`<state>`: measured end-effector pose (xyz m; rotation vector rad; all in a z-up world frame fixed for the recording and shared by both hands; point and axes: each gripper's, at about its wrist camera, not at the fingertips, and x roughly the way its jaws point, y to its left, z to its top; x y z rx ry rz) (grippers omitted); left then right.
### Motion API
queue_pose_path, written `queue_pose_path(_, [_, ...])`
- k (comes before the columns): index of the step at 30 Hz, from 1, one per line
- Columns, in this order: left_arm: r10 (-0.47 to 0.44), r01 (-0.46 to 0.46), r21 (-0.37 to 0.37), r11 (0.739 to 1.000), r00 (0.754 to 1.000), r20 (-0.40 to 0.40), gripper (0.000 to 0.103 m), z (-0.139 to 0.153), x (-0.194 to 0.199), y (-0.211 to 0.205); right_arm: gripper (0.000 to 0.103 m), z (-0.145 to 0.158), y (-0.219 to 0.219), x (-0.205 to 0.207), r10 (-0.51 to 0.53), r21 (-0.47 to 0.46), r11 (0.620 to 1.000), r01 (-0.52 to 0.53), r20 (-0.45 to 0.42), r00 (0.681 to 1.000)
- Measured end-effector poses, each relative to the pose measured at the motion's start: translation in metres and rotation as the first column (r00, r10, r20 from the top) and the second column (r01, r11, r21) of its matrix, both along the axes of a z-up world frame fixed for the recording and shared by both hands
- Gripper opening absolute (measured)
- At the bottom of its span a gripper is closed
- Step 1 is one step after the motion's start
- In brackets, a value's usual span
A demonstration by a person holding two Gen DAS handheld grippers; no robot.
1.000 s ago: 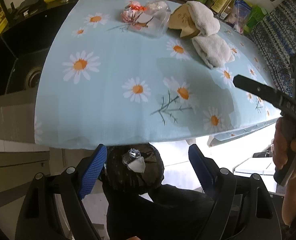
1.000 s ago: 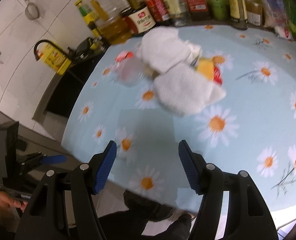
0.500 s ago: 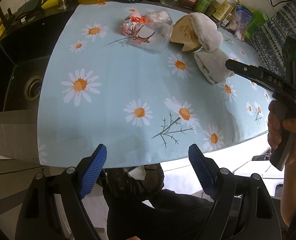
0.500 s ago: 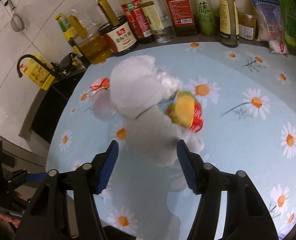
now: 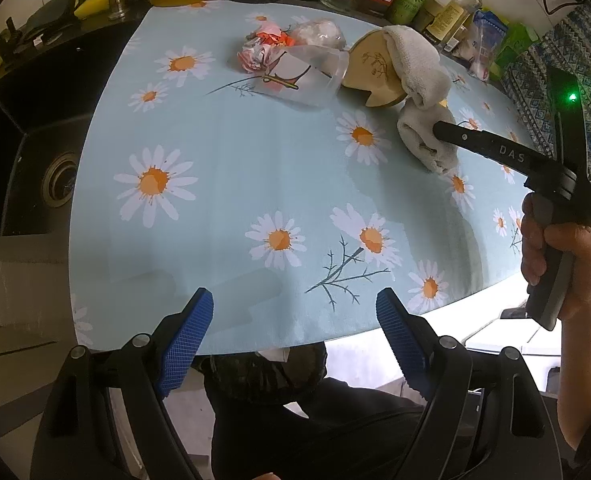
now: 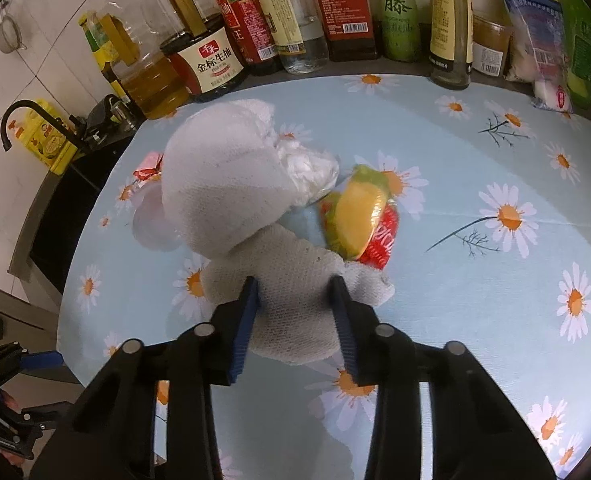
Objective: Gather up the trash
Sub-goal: 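Reach the right gripper to the white cloth and grasp it, then grasp the clear plastic cup with the left gripper while the right gripper holds the cloth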
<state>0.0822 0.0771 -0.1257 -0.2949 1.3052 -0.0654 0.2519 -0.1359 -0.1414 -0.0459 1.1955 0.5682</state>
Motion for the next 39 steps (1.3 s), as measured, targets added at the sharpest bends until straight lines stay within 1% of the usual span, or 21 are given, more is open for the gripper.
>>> queue_pose_path(4, [-0.005, 0.005, 0.0, 1.0, 1.0, -0.004, 0.081, -0.001, 0.003, 0.001, 0.017, 0.002, 0.001, -0.002, 0.0, -0.004, 1.0, 0.0, 0.011, 1.0])
queue_pose_path(7, [-0.011, 0.011, 0.0, 1.0, 1.0, -0.005, 0.081, -0.002, 0.007, 0.001, 0.014, 0.004, -0.001, -0.004, -0.007, 0.011, 1.0, 0.007, 0.003, 1.0])
queue_pose_path(16, [-0.052, 0.052, 0.007, 0.999, 0.998, 0.017, 0.081, 0.005, 0.026, 0.0, 0.014, 0.019, -0.006, -0.016, -0.02, 0.029, 0.999, 0.02, 0.003, 1.0])
queue_pose_path(17, [-0.06, 0.06, 0.01, 0.998, 0.998, 0.022, 0.082, 0.006, 0.03, 0.0, 0.014, 0.021, -0.006, -0.018, -0.022, 0.029, 0.999, 0.022, 0.001, 1.0])
queue_pose_path(18, [-0.064, 0.064, 0.011, 0.998, 0.998, 0.024, 0.088, 0.007, 0.032, 0.0, 0.014, 0.022, -0.007, -0.02, -0.025, 0.032, 0.999, 0.025, -0.003, 1.0])
queue_pose_path(19, [-0.069, 0.069, 0.012, 0.998, 0.997, 0.029, 0.09, 0.008, 0.035, 0.0, 0.014, 0.023, -0.009, -0.023, -0.031, 0.036, 0.999, 0.031, -0.005, 1.0])
queue_pose_path(30, [-0.131, 0.129, 0.046, 0.991, 0.989, 0.064, 0.09, 0.01, 0.085, 0.011, 0.014, 0.034, -0.02, -0.052, -0.08, 0.072, 0.994, 0.082, -0.033, 0.996])
queue_pose_path(32, [-0.148, 0.146, 0.034, 0.989, 0.985, 0.087, 0.09, 0.01, 0.097, 0.014, 0.014, 0.036, -0.022, -0.058, -0.097, 0.081, 0.992, 0.1, -0.037, 0.995])
queue_pose_path(33, [-0.153, 0.15, 0.043, 0.988, 0.984, 0.086, 0.09, 0.007, 0.104, 0.016, 0.014, 0.037, -0.023, -0.06, -0.102, 0.084, 0.991, 0.105, -0.04, 0.994])
queue_pose_path(39, [-0.187, 0.186, 0.017, 0.982, 0.977, 0.099, 0.09, -0.002, 0.132, 0.018, 0.014, 0.039, -0.028, -0.073, -0.146, 0.095, 0.984, 0.151, -0.056, 0.988])
